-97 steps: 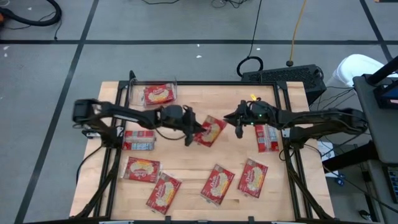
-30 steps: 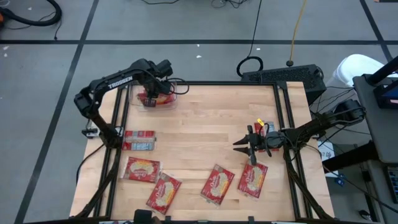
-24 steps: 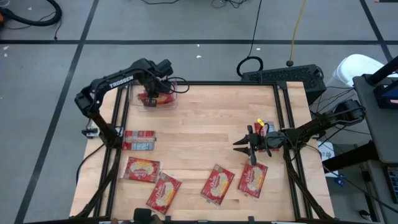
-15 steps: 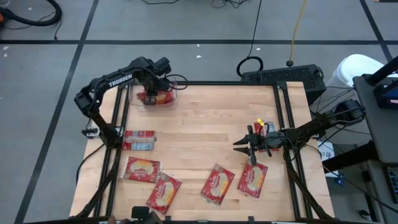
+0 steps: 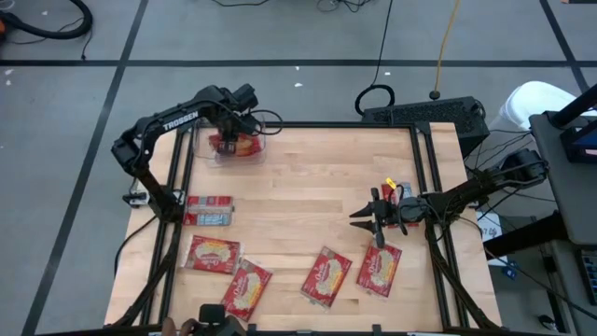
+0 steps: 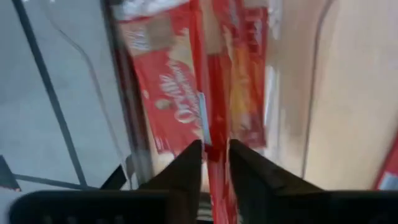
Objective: Sort popcorn bags into baskets
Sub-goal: Put the red popcorn bag into the transparent bin
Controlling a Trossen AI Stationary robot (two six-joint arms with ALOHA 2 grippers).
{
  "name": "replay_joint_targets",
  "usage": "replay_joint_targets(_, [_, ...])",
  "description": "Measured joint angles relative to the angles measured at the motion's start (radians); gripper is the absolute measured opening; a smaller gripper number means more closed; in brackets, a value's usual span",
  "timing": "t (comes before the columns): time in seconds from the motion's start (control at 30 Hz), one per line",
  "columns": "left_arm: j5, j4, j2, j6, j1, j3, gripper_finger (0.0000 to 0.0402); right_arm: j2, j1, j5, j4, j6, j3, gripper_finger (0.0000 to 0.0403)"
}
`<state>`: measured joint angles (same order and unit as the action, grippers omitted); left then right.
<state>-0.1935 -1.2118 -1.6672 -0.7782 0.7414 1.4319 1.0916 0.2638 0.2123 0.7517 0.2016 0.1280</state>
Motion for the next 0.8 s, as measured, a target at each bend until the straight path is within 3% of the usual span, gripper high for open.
replay_joint_targets(0.17, [-0.034,0.041,0.000,0.023,0.000,0.000,0.0166,0.000,0.000,-0.003,0.000,0.018,0.000,0.0100])
replay_joint_targets(0.37, [-0.293,0.092,0.000,0.201,-0.021,0.000,0.0212,0.000,0.000,-0.003,0.000,0.022,0.000,0.0100])
replay_joint_targets(0.43, [-0.320,0.084,0.000,0.290,-0.035,0.000,0.0212,0.000,0.000,-0.003,0.000,0.028,0.000,0.0100])
replay_joint_targets(0.5, [-0.301,0.081,0.001,0.389,-0.047,0.000,0.0203,0.000,0.000,0.000,-0.002,0.043,0.000,0.0100])
replay_joint_targets(0.67, [-0.027,0.117,0.049,0.575,-0.072,-0.031,0.0157,0.000,0.000,0.091,-0.054,0.128,0.000,0.0100])
replay_joint_targets(0.8, [-0.005,0.247,0.149,0.676,-0.175,-0.127,0.0113,0.000,0.000,0.176,-0.128,0.217,0.000,0.0100])
